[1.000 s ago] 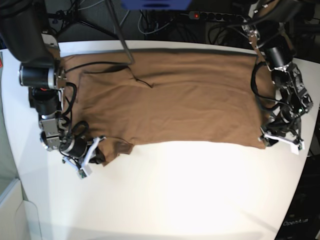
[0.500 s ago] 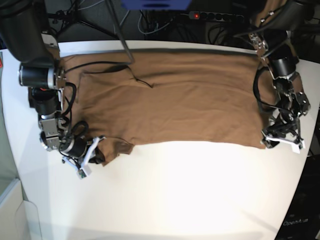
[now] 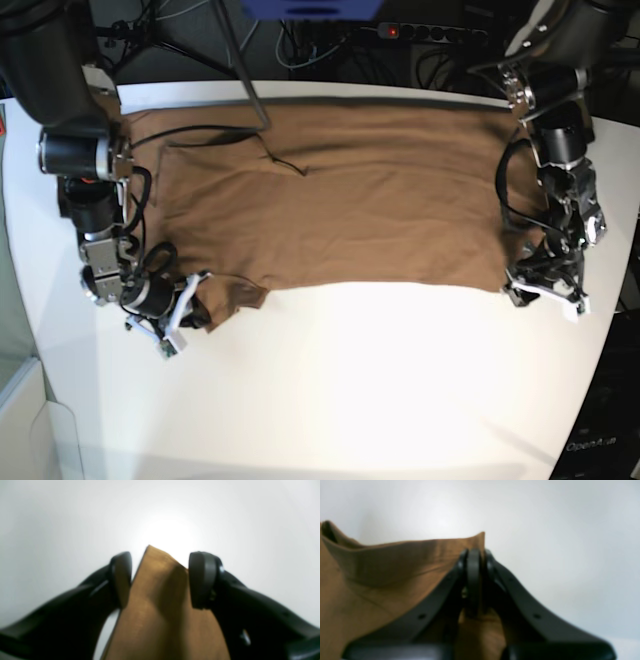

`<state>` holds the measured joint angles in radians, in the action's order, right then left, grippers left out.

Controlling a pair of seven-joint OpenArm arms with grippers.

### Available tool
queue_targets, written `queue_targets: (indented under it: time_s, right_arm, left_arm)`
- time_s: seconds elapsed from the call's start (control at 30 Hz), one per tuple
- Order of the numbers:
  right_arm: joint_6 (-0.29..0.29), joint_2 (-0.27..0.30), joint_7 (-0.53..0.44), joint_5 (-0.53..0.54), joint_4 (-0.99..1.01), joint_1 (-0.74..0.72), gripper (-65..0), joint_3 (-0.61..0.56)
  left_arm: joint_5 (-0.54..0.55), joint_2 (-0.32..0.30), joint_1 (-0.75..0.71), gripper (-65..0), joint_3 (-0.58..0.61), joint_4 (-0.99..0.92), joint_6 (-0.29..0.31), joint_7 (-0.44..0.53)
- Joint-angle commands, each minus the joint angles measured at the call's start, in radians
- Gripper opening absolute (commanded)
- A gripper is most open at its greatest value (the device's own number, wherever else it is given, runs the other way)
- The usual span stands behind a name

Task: Fold the T-shirt properly
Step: 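Move the left gripper to the other hem corner and grasp it, then lift the hem with both grippers and fold it toward the collar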

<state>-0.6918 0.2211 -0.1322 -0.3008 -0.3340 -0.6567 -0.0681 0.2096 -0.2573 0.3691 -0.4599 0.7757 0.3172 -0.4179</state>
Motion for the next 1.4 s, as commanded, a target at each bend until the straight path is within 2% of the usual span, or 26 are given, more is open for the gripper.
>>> queue_targets:
  time_s: [0.0,0.13,0.17,0.23,0.33,0.5,0.57,0.8,1.03,1.27,1.37]
  right_arm:
    - [-0.006,0.005,0.01,-0.011,-0.01,-0.025,-62.7,0.001]
    - [-0.006,0.005,0.01,-0.011,-0.012,-0.027,-62.7,0.001]
    - [-0.006,0.005,0.01,-0.011,-0.012,-0.027,-62.8,0.001]
    - [-0.006,0.005,0.01,-0.011,-0.012,-0.027,-62.8,0.001]
    - [-0.006,0.005,0.009,-0.011,-0.046,-0.022,-62.8,0.001]
    - [-0.006,0.008,0.016,-0.013,-0.23,0.056,-62.8,0.001]
    - [-0.006,0.011,0.018,-0.015,-0.323,0.107,-62.8,0.001]
    - [-0.006,0.03,0.021,-0.016,-0.543,0.234,-62.8,0.001]
    - [-0.006,0.062,0.078,-0.01,-0.848,0.403,-62.8,0.004]
    - [-0.006,0.037,0.078,-0.016,-1.094,0.558,-62.8,0.123]
    - [-0.006,0.034,0.101,-0.015,-1.189,0.625,-62.8,0.161]
  left_arm:
    - [0.003,-0.004,0.015,-37.5,0.0,0.003,0.003,-0.029]
    - [0.003,-0.006,0.015,-63.3,0.0,0.003,0.003,-0.029]
    - [0.003,-0.006,0.015,-65.0,-0.001,0.003,0.003,-0.031]
    - [0.003,-0.006,0.015,-62.4,-0.001,0.004,0.003,-0.031]
    - [0.003,-0.006,0.014,-62.5,-0.001,0.014,0.003,-0.031]
    - [0.004,-0.003,0.008,-62.6,-0.001,0.08,0.004,-0.031]
    - [0.006,0.02,-0.02,-62.6,-0.003,0.133,0.006,-0.034]
    - [0.006,0.068,-0.097,-62.6,-0.003,0.36,0.009,-0.137]
    - [0.006,0.088,-0.192,-62.6,-0.003,0.552,0.009,-0.2]
    - [0.006,0.1,-0.295,-62.6,-0.006,0.673,0.012,-0.203]
    - [0.035,0.105,-0.335,-62.6,-0.043,0.71,0.013,-0.201]
